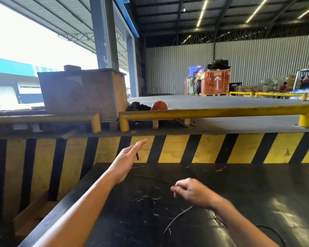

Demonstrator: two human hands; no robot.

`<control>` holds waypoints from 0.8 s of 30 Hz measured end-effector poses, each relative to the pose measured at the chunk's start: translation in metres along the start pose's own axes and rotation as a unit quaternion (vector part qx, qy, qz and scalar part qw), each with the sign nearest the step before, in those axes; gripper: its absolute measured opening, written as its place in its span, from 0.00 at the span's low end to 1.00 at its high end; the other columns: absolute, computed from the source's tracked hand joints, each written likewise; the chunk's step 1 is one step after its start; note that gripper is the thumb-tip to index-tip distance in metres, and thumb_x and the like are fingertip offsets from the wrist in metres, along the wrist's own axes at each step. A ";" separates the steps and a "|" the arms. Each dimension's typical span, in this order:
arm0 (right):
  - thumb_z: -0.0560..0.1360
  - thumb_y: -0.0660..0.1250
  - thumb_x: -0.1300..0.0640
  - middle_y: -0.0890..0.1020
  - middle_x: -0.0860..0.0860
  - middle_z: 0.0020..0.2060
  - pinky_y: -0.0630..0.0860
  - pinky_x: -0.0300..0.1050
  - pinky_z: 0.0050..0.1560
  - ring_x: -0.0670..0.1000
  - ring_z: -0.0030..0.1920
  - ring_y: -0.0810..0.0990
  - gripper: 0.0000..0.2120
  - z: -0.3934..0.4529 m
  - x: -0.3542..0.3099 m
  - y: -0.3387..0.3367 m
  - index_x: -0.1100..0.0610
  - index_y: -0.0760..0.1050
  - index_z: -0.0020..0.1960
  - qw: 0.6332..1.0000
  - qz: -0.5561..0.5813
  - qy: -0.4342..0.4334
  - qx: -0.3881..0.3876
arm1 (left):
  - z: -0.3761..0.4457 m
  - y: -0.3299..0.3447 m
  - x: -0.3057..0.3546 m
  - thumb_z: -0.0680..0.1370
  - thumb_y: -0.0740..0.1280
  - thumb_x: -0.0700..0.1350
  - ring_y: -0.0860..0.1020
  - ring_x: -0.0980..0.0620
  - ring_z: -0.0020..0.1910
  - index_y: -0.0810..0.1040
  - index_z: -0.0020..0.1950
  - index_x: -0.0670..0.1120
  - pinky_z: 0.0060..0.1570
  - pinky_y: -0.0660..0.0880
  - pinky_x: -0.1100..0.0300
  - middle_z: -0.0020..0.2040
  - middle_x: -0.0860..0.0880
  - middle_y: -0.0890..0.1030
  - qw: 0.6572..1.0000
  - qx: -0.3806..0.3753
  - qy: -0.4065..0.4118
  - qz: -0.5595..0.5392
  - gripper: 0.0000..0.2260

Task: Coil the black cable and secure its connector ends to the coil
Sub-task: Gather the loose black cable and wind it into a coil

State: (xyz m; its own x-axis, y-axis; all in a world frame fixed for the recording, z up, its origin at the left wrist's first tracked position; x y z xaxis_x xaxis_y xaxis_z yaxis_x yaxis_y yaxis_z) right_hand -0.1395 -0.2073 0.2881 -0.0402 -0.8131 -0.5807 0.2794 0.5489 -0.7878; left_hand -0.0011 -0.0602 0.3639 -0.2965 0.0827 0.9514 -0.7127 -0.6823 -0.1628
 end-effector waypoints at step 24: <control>0.78 0.62 0.50 0.82 0.53 0.36 0.75 0.48 0.39 0.50 0.35 0.78 0.14 -0.001 -0.021 -0.023 0.58 0.79 0.43 0.997 -0.073 -0.028 0.021 | 0.022 -0.018 -0.019 0.80 0.51 0.61 0.71 0.48 0.68 0.67 0.73 0.53 0.65 0.66 0.50 0.71 0.46 0.72 0.885 -0.148 -0.080 0.434 0.25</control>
State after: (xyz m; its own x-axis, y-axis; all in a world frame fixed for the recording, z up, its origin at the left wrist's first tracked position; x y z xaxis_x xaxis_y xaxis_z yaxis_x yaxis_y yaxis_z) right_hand -0.1461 -0.2031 0.3182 -0.0302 -0.8940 -0.4470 0.3137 0.4161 -0.8535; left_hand 0.0311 -0.0653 0.3545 -0.7370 -0.4994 0.4554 -0.4028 -0.2163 -0.8893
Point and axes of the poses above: each hand's wrist, its own z-axis towards the middle knuckle, its own y-axis out of the palm, x = y × z, the point moved 6 cm from there along z, towards the middle knuckle
